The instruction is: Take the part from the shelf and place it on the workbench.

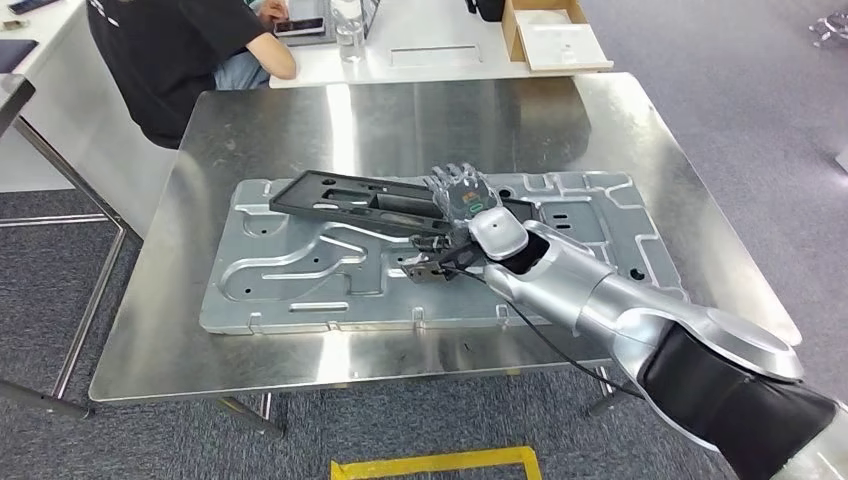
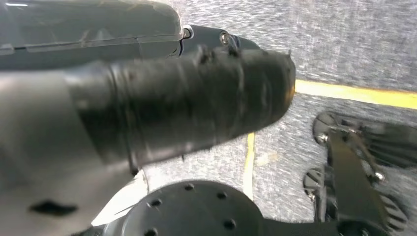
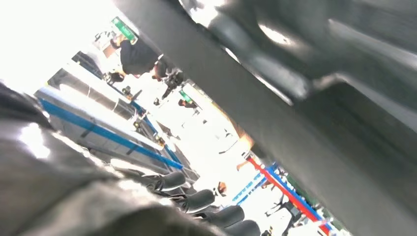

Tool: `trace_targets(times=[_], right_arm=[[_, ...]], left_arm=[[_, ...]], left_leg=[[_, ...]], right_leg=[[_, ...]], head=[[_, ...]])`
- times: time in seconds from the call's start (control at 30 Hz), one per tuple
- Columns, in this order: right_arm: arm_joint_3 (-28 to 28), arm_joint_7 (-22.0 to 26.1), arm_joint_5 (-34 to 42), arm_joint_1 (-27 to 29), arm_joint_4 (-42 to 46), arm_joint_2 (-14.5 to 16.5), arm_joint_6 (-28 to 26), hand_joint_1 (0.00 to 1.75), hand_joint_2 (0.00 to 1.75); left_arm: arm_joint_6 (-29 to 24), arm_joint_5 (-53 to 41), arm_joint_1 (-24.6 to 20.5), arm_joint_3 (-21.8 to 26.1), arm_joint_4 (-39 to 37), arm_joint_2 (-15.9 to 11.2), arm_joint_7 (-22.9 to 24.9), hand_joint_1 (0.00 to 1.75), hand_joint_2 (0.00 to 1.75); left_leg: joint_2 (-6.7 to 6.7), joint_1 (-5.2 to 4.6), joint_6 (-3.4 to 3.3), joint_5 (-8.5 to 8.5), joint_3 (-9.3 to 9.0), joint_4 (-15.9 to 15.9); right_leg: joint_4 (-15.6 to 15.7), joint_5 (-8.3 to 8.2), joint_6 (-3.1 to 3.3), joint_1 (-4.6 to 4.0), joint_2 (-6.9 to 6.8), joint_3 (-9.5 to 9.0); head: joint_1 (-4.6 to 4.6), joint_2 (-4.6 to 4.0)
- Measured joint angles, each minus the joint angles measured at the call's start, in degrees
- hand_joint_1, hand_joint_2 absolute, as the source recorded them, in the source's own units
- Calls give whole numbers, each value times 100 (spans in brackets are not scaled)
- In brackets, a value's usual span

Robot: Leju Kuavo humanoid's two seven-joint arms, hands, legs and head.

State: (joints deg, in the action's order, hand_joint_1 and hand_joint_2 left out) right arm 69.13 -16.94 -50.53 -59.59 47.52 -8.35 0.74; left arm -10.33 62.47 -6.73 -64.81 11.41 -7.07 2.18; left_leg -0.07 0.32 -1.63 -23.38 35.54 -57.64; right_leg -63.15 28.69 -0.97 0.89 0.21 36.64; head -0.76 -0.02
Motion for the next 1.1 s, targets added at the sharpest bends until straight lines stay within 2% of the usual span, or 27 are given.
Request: trace_targets(times=[0.07,0.1,0.13,0.17,0.27,0.3,0.33,0.4,0.43,0.47,0.5,0.57,0.6,0.63,0.67,0.7,0.73,0.77,0.8,0.83,0.87,0.93,0.97,1.0,1.07,1.1], right_arm=[[0,2,-1,9,-7,1,16,0,0],[0,4,-1,21,-11,1,24,0,0],[0,5,-1,33,-16,1,30,0,0],[0,7,-1,38,-21,0,34,0,0],[0,12,-1,17,-25,4,34,0,0],[0,15,-1,9,-25,7,33,0,0],[0,18,-1,5,-24,10,32,0,0],[0,21,-1,5,-25,15,32,0,0],[0,21,-1,2,-26,17,32,0,0],[0,22,-1,-2,-27,21,32,0,0],[0,22,-1,-6,-28,26,32,0,0],[0,29,-1,-6,-29,34,32,0,0],[1,32,-1,1,-30,35,34,0,0],[1,35,-1,12,-32,35,38,0,0],[2,36,-1,24,-33,35,42,0,0],[2,38,-1,35,-34,35,45,0,0],[2,42,-1,40,-35,35,46,0,0],[2,45,-1,38,-34,38,45,0,0],[2,49,-2,34,-34,41,43,0,0],[2,51,-4,29,-34,46,40,0,0],[2,56,-5,26,-34,51,38,0,0],[2,65,-7,28,-38,55,37,0,0],[2,69,-7,27,-39,54,37,0,0],[2,68,-7,25,-41,52,37,0,0],[2,69,-7,27,-44,49,37,0,0],[2,69,-7,35,-46,50,38,0,0]], left_arm=[[-1,0,-2,0,0,1,3,0,0],[-1,0,-5,1,0,1,3,0,0],[-1,0,-5,1,0,0,3,0,0],[-1,-1,-5,2,0,0,3,0,0],[-1,-2,-1,2,0,-1,3,0,0],[-1,-2,-1,2,0,-2,3,0,0],[-1,-2,-2,3,0,-3,4,0,0],[-2,-1,8,4,-1,-5,4,0,0],[-1,-1,19,6,-1,-6,4,0,0],[-1,-1,29,7,-1,-2,5,0,0],[-1,0,39,8,-1,2,7,0,0],[-1,-1,36,9,0,10,9,0,0],[-1,-2,30,10,0,10,9,0,0],[-1,-3,25,10,0,9,9,0,0],[-1,-5,23,11,0,8,9,0,0],[-1,-6,22,11,0,7,9,0,0],[-1,-7,21,11,0,4,9,0,0],[-1,-7,16,11,0,-2,9,0,0],[-1,-7,9,11,0,-7,9,0,0],[-1,-8,2,13,0,-12,8,0,0],[-1,-8,-7,14,0,-16,8,0,0],[-1,-9,-16,15,0,-16,7,0,0],[0,-9,-22,15,0,-16,7,0,0],[1,-9,-25,15,0,-15,7,0,0],[1,-9,-24,15,0,-15,8,0,0],[1,-9,-22,15,0,-14,9,0,0]], left_leg=[[10,-10,-48,49,63,3],[11,-14,-58,76,105,-4],[10,-16,-61,103,150,-16],[7,-16,-57,129,197,-34],[-3,-17,-3,191,329,-125],[-8,-21,31,216,359,-149],[-13,-25,66,250,382,-161],[-28,-22,138,332,412,-142],[-31,-10,171,318,443,-151],[-30,3,206,200,496,-232],[-27,16,238,-21,571,-421],[-20,34,285,-611,747,-1095],[-20,39,299,-802,802,-1441],[-20,39,304,-864,797,-1676],[-20,38,301,-806,705,-1741],[-21,37,288,-670,514,-1605],[-21,33,266,-539,234,-1304],[-22,19,236,-507,-100,-880],[-26,2,211,-531,-376,-497],[-30,-21,184,-580,-547,-214],[-33,-45,161,-628,-625,-58],[-20,-50,98,-526,-578,19],[-3,-36,55,-454,-557,57],[16,-21,7,-370,-517,97],[45,-13,-57,-229,-385,115],[51,-16,-70,-167,-299,104]], right_leg=[[-712,439,-15,4,0,258],[-1020,571,-24,7,-1,352],[-1159,599,-30,11,-1,366],[-1076,526,-33,16,-2,273],[-37,163,-21,20,-2,-384],[194,98,-6,7,3,-513],[288,79,13,-6,9,-551],[299,0,80,-22,13,-490],[317,-44,121,-14,7,-455],[333,-105,169,-5,1,-405],[348,-172,209,8,-4,-344],[351,-292,250,10,-3,-205],[349,-348,251,6,-3,-127],[345,-404,248,3,-4,-48],[342,-459,240,2,-4,29],[339,-509,229,2,-5,95],[336,-557,215,2,-6,150],[335,-600,193,-3,-10,192],[338,-643,166,-3,-16,217],[350,-689,134,0,-25,227],[374,-739,97,5,-32,229],[420,-803,24,15,-32,231],[369,-716,-3,12,-26,264],[213,-526,-21,8,-20,325],[-441,44,-44,11,-14,525],[-820,250,-58,14,-14,612]], head=[[-15,0],[-17,0],[-18,0],[-19,0],[-15,1],[-16,1],[-13,1],[-17,1],[-13,2],[-14,2],[-8,2],[1,2],[3,1],[2,1],[3,1],[3,1],[3,1],[3,1],[-1,1],[-3,1],[0,2],[3,1],[-2,1],[-18,1],[-39,1],[-44,1]])
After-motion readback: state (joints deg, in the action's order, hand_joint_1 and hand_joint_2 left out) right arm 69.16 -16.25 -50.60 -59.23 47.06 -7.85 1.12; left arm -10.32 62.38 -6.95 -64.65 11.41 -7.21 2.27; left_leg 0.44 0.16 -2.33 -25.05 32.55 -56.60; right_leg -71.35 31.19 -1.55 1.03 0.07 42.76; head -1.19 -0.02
